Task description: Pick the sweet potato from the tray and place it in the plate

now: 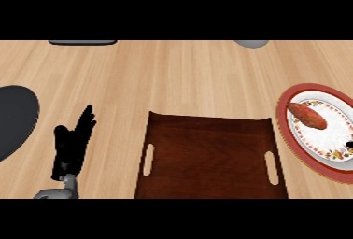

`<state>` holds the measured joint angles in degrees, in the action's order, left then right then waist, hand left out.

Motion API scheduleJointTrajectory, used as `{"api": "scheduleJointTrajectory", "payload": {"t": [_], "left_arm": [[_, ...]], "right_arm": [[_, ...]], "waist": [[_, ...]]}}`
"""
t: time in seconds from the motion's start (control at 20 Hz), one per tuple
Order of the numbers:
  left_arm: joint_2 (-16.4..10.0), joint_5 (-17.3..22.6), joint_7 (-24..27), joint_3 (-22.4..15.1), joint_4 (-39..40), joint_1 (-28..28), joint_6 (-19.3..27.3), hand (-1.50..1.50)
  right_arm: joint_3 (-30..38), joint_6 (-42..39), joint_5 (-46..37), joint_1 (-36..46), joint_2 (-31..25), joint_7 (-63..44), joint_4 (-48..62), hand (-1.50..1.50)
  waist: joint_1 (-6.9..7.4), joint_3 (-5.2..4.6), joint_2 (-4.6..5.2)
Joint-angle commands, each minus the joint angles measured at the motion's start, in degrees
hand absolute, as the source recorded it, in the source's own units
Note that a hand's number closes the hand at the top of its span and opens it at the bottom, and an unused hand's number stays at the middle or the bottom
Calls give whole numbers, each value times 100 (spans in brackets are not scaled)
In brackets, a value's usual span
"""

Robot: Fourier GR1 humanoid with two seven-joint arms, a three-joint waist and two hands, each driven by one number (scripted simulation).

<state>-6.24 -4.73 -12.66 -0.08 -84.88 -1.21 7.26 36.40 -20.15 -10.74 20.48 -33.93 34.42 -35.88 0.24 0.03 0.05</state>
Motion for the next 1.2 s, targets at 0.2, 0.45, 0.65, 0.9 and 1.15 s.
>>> {"api": "scheduleJointTrajectory", "payload": {"t": [0.2, 0.45, 0.65, 0.9, 1.15], "left_arm": [[35, -53, -193, 98, 97, -248, -7, 0], [-5, -92, -485, -47, -592, 76, -124, 0], [24, -38, -97, 69, -443, 267, -166, 0], [71, -80, -122, 44, -387, 198, -169, 0], [-99, 115, 235, 416, 416, -302, -376, 0]], "right_arm": [[-326, 322, 108, -280, -113, -236, -243, -150], [-545, 1163, -153, 333, 8, -42, 632, -150], [-440, 1005, 5, -79, -310, 625, 1033, -150], [-505, 968, 32, 215, -697, 438, 1419, -150], [-567, 1136, -44, 351, -802, 769, 1980, -150]], "waist": [[-31, -4, -7], [32, 2, 2], [19, 2, 3], [28, 3, 5], [35, 6, 25]]}}
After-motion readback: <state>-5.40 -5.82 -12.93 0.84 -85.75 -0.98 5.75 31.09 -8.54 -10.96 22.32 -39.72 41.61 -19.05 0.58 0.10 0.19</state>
